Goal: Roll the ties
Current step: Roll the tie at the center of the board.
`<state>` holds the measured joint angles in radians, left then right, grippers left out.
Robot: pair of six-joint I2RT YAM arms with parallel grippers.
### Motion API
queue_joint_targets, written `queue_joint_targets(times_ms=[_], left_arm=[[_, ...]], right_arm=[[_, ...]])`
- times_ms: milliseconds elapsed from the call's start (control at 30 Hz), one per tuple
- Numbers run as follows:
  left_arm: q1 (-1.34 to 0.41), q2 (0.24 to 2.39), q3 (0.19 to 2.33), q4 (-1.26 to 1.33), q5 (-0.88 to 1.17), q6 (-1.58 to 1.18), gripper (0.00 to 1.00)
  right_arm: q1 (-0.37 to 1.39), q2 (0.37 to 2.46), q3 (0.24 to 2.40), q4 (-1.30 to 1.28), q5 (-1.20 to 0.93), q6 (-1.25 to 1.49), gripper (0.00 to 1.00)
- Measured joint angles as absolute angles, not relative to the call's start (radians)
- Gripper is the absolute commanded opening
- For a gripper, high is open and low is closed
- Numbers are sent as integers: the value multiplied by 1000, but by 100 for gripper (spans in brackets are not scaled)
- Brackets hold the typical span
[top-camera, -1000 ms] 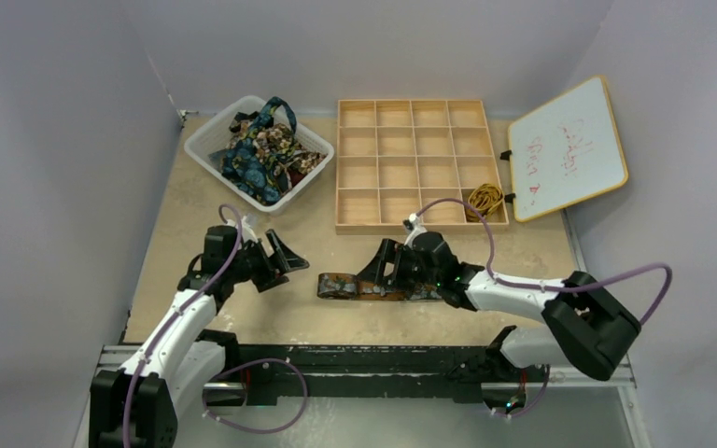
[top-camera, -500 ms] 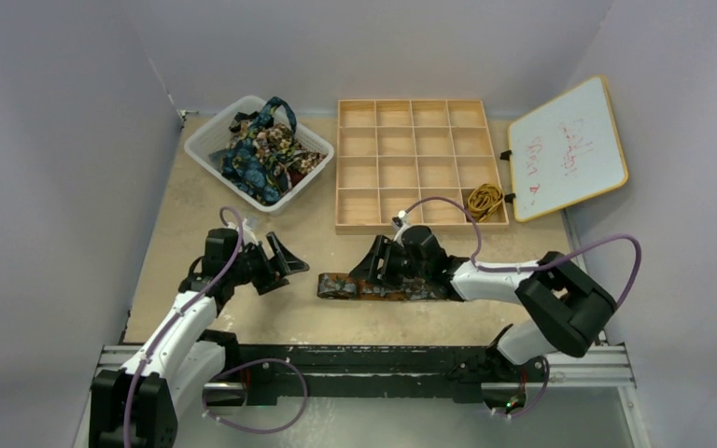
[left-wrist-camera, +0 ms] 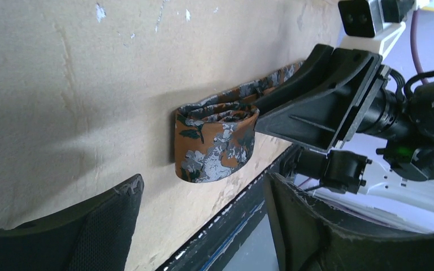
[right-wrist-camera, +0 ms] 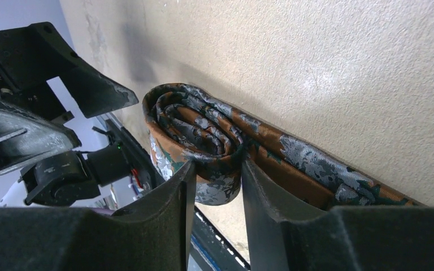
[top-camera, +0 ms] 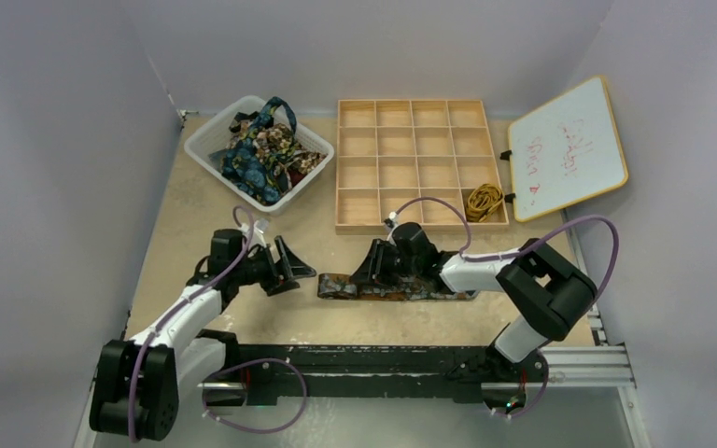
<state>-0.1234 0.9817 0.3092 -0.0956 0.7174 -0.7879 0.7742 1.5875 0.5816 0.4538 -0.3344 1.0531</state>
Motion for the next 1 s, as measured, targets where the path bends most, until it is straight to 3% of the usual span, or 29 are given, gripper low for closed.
queue_joint_targets(times_ms=[133, 333, 433, 600, 1000], left_arm=[[-123, 1032, 282, -19, 780, -782, 72], [-123, 1058, 272, 25, 822, -773, 71], [-123, 1050, 271, 34, 825, -773, 71], [-123, 1038, 271, 41, 825, -773, 71], [-123, 1093, 266, 97, 845, -773, 71]], right_arm=[[774, 1602, 591, 447, -344, 1053, 39], [774, 1603, 607, 423, -350, 1031, 60], [774, 1576, 612, 393, -344, 1006, 63], [775, 1534, 612, 402, -353, 1001, 60], [810, 1617, 649, 351, -366, 974, 40]])
